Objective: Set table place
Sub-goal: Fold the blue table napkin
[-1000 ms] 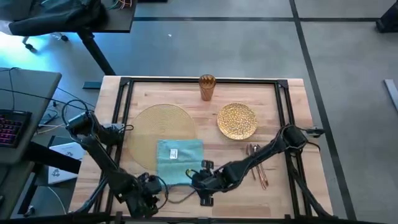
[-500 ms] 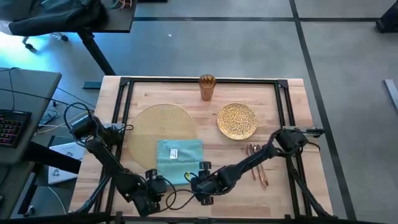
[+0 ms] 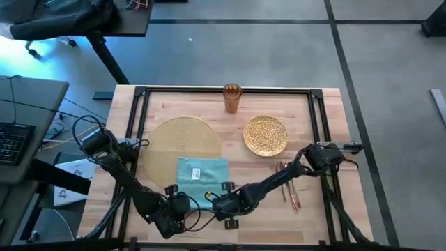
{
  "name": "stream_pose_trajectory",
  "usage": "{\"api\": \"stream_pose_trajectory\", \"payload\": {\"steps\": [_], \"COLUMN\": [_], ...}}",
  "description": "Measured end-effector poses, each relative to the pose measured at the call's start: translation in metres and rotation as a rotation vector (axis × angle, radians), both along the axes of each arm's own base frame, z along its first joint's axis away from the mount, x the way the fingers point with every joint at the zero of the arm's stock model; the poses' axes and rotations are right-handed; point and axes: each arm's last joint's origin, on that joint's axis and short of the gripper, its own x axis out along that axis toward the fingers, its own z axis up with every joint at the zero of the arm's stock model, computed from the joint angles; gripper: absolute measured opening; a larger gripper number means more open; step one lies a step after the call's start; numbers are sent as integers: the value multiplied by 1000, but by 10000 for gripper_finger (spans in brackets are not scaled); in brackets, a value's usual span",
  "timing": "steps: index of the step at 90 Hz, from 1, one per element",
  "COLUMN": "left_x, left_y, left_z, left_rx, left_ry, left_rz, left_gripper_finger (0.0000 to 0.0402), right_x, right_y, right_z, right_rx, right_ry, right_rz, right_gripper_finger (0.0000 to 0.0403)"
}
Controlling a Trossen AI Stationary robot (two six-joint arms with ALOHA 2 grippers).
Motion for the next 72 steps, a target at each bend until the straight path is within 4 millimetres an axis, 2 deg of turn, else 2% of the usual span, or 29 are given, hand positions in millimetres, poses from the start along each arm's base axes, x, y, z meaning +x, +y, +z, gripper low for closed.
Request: {"api": "stream_pose_trajectory", "payload": {"steps": [5,22,35,45,58,72], "left_x": [0,3,2,1,-1,-2], "left_y": [-1,-9,-8,-8,-6,-5], "left_z": [-4,-15,-13,-5,7,43], "left_rx": [-14,-66,-73,-62,-8,76], "left_ry": [32,85,102,122,174,176], "left_rz": [-8,-62,-75,-105,-100,-95], "left_gripper_finger": [120,112,59,9,2,0], "right_x": [0,-1,-1,-4,-6,-12], "right_y": [0,0,1,0,-2,-5], "right_z": [0,0,0,7,25,50], "right_rx": [3,21,21,32,41,54], "right_ry": [1,9,9,18,-14,-34], "right_rz": [-5,-46,-45,-75,-98,-124], "right_gripper_finger": [7,3,1,0,0,0]}}
